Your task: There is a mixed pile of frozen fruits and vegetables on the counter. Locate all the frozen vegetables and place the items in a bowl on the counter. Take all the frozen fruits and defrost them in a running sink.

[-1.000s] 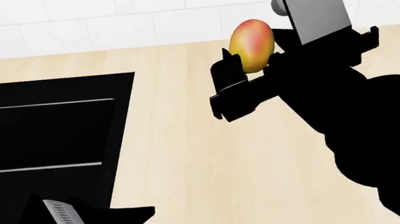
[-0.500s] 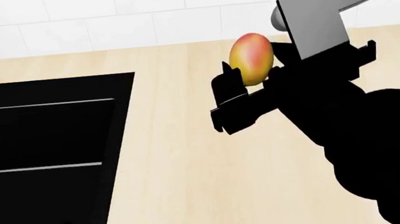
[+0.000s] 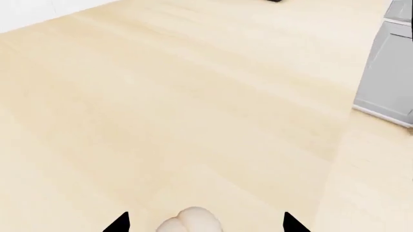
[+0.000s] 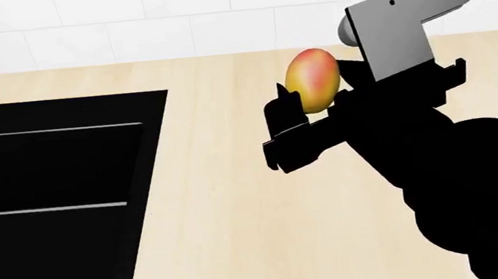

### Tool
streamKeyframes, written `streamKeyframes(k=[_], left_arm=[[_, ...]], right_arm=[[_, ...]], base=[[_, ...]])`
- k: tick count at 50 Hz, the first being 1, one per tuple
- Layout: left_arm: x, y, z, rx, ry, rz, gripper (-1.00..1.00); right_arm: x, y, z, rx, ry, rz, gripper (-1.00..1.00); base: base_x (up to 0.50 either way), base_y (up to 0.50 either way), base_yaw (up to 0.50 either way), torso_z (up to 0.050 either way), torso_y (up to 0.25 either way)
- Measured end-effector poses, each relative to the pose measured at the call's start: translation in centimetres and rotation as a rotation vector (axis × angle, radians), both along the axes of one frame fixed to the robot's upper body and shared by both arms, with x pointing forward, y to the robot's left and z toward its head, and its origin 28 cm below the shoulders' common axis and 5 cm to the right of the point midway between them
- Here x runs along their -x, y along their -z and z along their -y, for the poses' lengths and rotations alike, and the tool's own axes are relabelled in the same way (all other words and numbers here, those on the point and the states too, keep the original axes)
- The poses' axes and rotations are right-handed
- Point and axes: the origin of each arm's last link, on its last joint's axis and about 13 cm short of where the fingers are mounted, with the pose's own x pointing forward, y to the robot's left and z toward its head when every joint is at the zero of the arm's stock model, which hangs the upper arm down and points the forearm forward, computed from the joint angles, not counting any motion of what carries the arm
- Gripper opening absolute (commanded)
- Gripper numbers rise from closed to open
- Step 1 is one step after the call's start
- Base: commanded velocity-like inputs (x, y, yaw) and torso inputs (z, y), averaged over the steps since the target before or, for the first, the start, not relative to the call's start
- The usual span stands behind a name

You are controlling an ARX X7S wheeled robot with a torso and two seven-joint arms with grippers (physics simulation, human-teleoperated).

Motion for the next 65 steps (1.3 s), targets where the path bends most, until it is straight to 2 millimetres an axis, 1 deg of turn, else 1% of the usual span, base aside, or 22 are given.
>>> streamKeyframes(k=[16,41,46,47,57,65], left_arm=[[-0.5,1.0,-0.1,-0.039,-0.013,-0.04,1.0],[-2.2,3.7,0.8,-0.111,-0.012,-0.099,1.0],[-2.4,3.9,1.0,-0.124,-0.014,-0.088,1.0],[-2.5,3.9,1.0,-0.125,-0.014,-0.086,-1.0],[-2.4,3.7,1.3,-0.127,-0.003,-0.076,-1.0],[-2.5,2.9,1.2,-0.111,-0.027,-0.038,-1.0]], right_arm=[[0.1,0.4,0.0,-0.002,-0.004,-0.012,-1.0],[0.3,1.2,0.0,-0.008,-0.01,-0.031,-1.0],[0.3,1.4,0.0,-0.01,-0.01,-0.035,-1.0],[0.3,1.4,0.0,-0.011,-0.01,-0.036,-1.0],[0.4,1.7,0.1,-0.014,-0.007,-0.039,-1.0],[0.4,1.8,0.2,-0.012,-0.006,-0.04,-1.0]], base=[[0.0,0.0,0.0,0.0,0.0],[0.0,0.0,0.0,0.0,0.0],[0.0,0.0,0.0,0.0,0.0],[0.0,0.0,0.0,0.0,0.0],[0.0,0.0,0.0,0.0,0.0],[0.0,0.0,0.0,0.0,0.0]])
